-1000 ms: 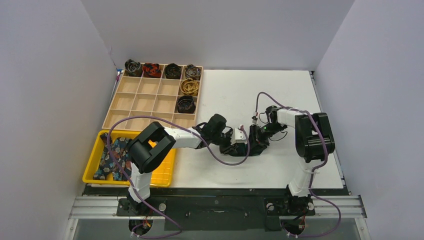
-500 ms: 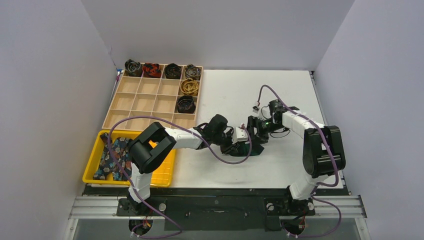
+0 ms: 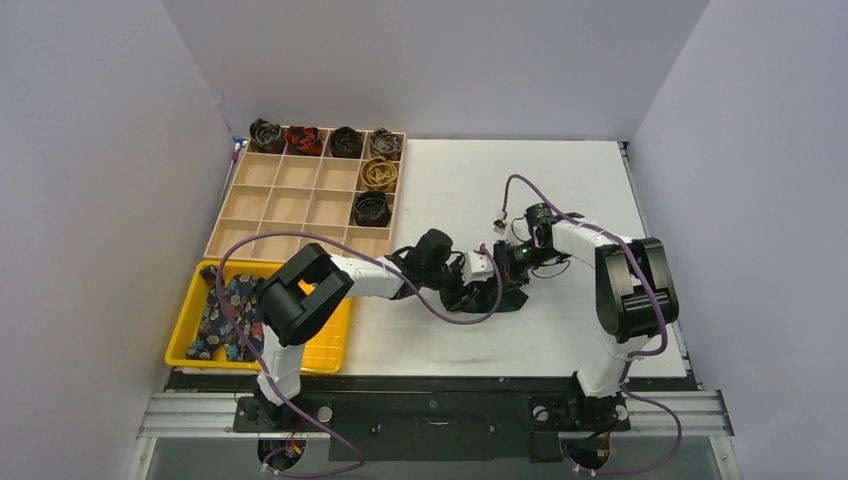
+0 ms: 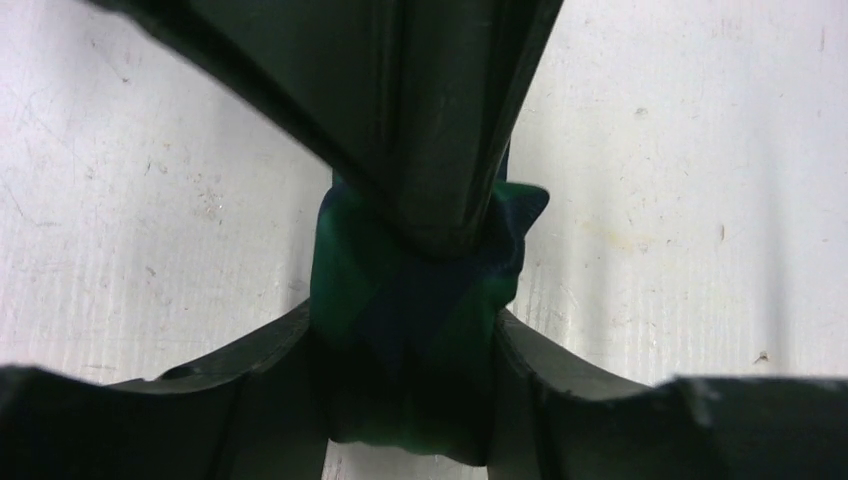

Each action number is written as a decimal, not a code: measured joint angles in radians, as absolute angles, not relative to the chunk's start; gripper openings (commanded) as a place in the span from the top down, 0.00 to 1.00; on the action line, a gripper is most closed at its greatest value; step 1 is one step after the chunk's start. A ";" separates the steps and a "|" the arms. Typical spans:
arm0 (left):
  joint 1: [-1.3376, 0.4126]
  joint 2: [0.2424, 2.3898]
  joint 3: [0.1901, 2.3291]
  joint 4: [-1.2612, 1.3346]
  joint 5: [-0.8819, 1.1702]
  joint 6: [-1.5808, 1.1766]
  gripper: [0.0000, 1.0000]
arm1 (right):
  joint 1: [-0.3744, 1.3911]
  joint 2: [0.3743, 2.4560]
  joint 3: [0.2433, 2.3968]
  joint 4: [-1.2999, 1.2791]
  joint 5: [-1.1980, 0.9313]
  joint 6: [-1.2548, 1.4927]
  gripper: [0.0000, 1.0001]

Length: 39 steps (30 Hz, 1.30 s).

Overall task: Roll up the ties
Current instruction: Roll the tie at the center of the board.

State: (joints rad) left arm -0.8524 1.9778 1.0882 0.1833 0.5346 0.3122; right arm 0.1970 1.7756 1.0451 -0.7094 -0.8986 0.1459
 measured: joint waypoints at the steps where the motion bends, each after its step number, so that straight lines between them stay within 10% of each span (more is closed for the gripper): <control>1: -0.849 1.978 1.084 0.192 0.537 0.302 0.51 | 0.196 1.779 1.045 -0.713 -0.890 0.139 1.00; 12: -0.829 2.000 1.019 0.449 0.650 0.224 0.50 | 0.183 1.786 1.067 -0.767 -0.751 0.072 1.00; 22: -0.850 2.067 1.061 0.528 0.682 0.221 0.65 | 0.183 1.827 1.100 -0.814 -0.677 0.052 1.00; 26: -0.853 2.067 1.064 0.509 0.665 0.235 0.86 | 0.185 1.831 1.109 -0.822 -0.670 0.041 1.00; 33: -0.870 2.065 1.100 0.411 0.610 0.332 0.96 | 0.097 1.826 1.113 -0.866 -0.682 -0.009 0.54; 39: -0.883 2.062 1.132 0.337 0.584 0.397 0.96 | -0.048 1.743 1.090 -0.888 -0.680 -0.033 0.50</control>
